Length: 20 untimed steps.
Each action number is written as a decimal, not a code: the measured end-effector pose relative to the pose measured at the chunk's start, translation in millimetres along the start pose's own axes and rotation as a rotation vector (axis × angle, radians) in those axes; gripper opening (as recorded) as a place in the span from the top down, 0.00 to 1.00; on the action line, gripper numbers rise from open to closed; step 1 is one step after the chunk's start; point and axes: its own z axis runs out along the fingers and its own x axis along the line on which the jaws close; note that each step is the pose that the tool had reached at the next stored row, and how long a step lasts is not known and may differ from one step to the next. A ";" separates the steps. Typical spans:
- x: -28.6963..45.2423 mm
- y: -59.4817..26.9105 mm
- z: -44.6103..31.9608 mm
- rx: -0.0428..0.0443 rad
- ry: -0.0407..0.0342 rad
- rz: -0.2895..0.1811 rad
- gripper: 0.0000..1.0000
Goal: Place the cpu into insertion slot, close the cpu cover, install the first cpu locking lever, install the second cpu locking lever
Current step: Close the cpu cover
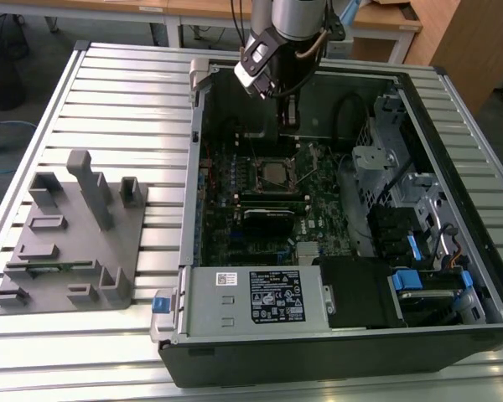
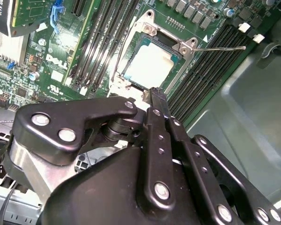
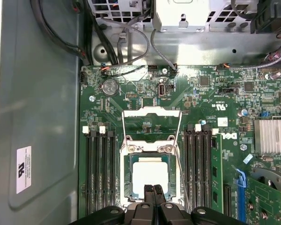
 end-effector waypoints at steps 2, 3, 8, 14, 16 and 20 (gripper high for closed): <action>0.0 0.0 -0.1 0.0001 -0.0002 0.000 0.89; 0.0 0.0 -0.1 0.0001 -0.0001 0.000 0.89; 0.0 1.6 -0.1 0.0001 -0.0002 0.000 0.89; 0.1 4.8 0.1 0.0001 -0.0002 0.000 0.89; 0.1 4.9 0.1 0.0001 -0.0001 0.000 0.89; 0.1 6.0 0.2 0.0001 -0.0001 0.000 0.89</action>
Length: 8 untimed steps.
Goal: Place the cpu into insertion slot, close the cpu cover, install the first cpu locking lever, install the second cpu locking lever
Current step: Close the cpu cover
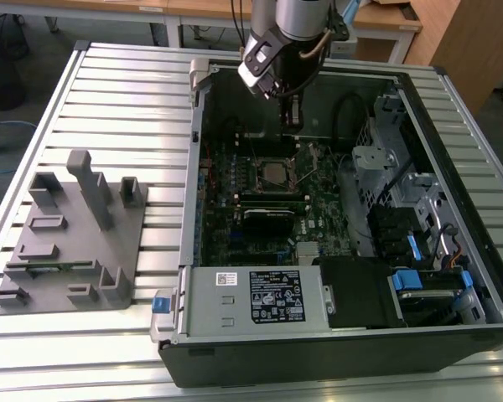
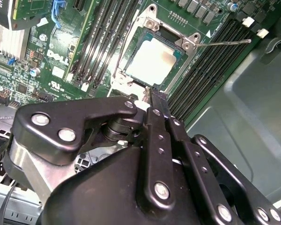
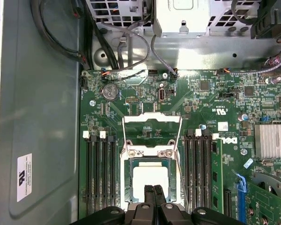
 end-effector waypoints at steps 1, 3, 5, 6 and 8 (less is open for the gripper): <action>0.0 0.6 0.0 0.0000 0.0000 0.000 0.89; 0.1 2.3 0.1 0.0000 0.0000 0.000 0.89; 0.1 4.3 0.2 0.0000 0.0000 0.000 0.89; 0.1 5.2 0.3 0.0000 0.0000 0.000 0.89; 0.2 7.0 0.4 0.0000 -0.0001 0.000 0.89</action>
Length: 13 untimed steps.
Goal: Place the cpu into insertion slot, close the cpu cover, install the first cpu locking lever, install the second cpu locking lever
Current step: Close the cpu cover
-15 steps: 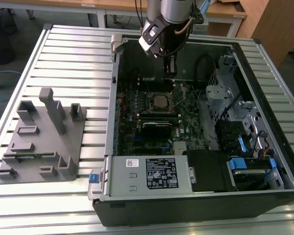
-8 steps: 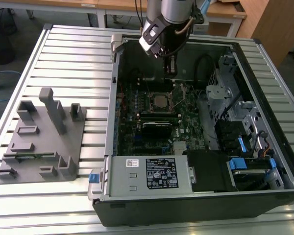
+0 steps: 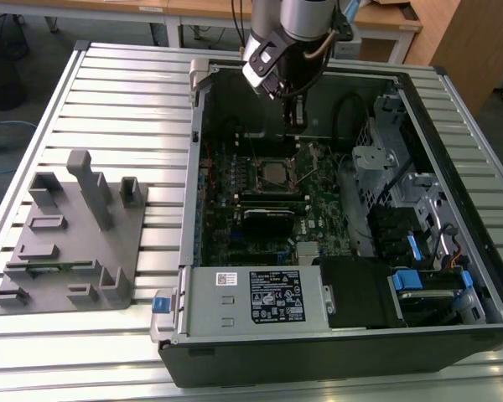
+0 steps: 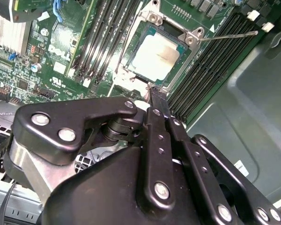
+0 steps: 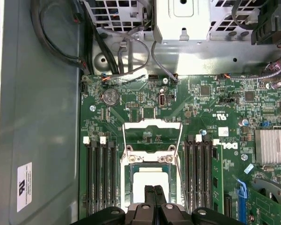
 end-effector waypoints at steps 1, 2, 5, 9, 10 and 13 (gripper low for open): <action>0.0 0.6 0.0 0.0000 0.0000 0.000 0.89; 0.0 0.8 0.0 0.0000 0.0000 0.000 0.89; 0.0 1.0 0.1 0.0000 0.0000 0.000 0.89; 0.0 1.3 0.1 0.0000 0.0001 0.000 0.89; 0.0 1.6 0.1 0.0000 0.0001 0.000 0.89; 0.1 2.4 0.1 0.0000 0.0000 0.000 0.89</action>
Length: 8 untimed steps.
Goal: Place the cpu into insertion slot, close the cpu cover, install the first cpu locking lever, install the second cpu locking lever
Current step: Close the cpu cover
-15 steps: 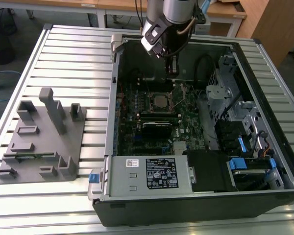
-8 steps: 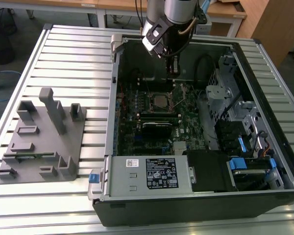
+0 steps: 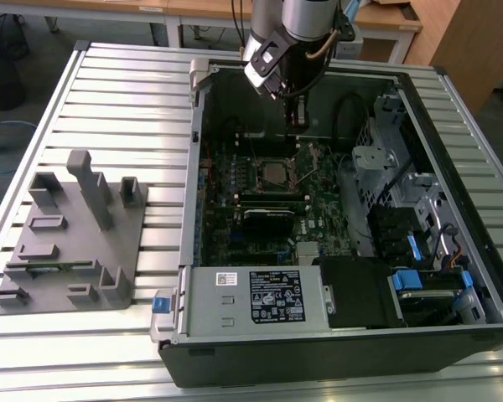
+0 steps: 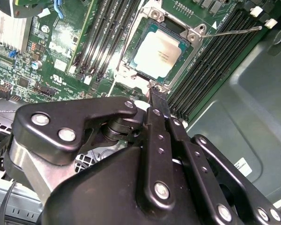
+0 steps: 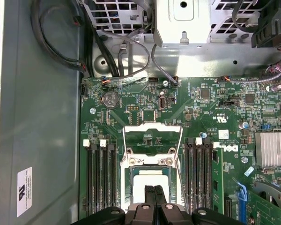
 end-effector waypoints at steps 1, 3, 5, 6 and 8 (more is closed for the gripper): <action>0.0 0.8 0.1 0.0000 0.0000 0.000 0.89; 0.0 1.3 0.1 0.0000 0.0000 0.000 0.89; 0.0 1.3 0.1 0.0000 0.0000 0.000 0.89; 0.0 1.3 0.1 0.0000 0.0000 0.000 0.89; 0.0 1.7 0.1 0.0000 0.0000 0.000 0.89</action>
